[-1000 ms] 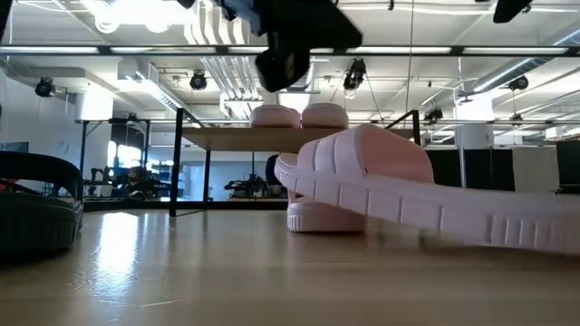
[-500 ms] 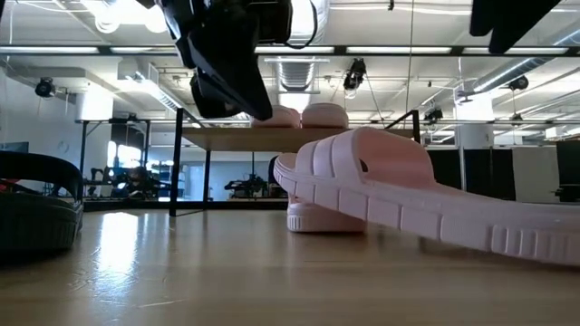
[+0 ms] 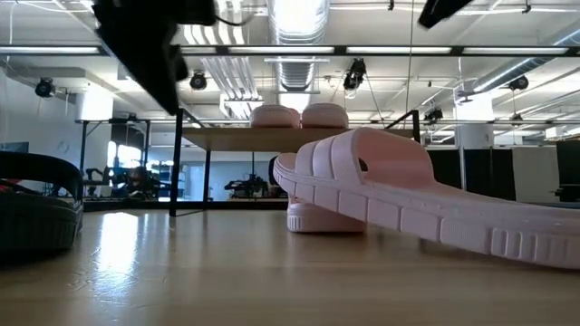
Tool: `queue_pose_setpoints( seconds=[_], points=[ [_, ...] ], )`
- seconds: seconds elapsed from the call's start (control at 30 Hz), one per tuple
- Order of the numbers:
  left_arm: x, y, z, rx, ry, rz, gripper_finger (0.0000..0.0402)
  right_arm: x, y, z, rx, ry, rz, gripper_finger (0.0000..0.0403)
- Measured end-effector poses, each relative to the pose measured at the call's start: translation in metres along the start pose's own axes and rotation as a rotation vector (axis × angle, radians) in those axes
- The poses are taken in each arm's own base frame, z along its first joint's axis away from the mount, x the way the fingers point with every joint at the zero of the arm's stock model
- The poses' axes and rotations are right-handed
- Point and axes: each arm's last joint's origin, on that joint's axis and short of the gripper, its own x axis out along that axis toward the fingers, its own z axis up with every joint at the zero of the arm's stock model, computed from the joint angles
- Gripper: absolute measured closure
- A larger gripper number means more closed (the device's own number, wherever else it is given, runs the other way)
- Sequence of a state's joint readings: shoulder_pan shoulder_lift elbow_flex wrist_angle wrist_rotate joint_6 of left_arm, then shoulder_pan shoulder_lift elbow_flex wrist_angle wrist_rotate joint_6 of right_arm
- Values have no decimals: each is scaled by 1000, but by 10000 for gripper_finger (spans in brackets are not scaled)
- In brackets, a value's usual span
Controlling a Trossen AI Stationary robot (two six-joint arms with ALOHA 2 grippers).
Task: Pick and place slides into the shelf
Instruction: Put the pink slide under the shelf
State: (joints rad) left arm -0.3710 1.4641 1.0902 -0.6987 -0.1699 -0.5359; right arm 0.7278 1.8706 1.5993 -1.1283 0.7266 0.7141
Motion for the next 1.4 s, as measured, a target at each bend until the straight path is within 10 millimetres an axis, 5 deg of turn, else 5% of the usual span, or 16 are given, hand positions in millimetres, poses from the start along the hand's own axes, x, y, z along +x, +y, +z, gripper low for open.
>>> queue_pose_setpoints(
  seconds=[0.43,0.9,1.13,1.4],
  points=[
    [-42,34,-63,-238,-141,8,402,61,39,-16,-285,119,-69,134],
    [-41,47,-79,-235,-169,35,402,105,10,2,-186,190,-140,166],
    [-36,47,-81,-228,-147,43,402,123,-9,11,-112,253,-109,225],
    [-36,47,-81,-226,-147,43,402,119,-9,11,-109,271,-72,365]
  ],
)
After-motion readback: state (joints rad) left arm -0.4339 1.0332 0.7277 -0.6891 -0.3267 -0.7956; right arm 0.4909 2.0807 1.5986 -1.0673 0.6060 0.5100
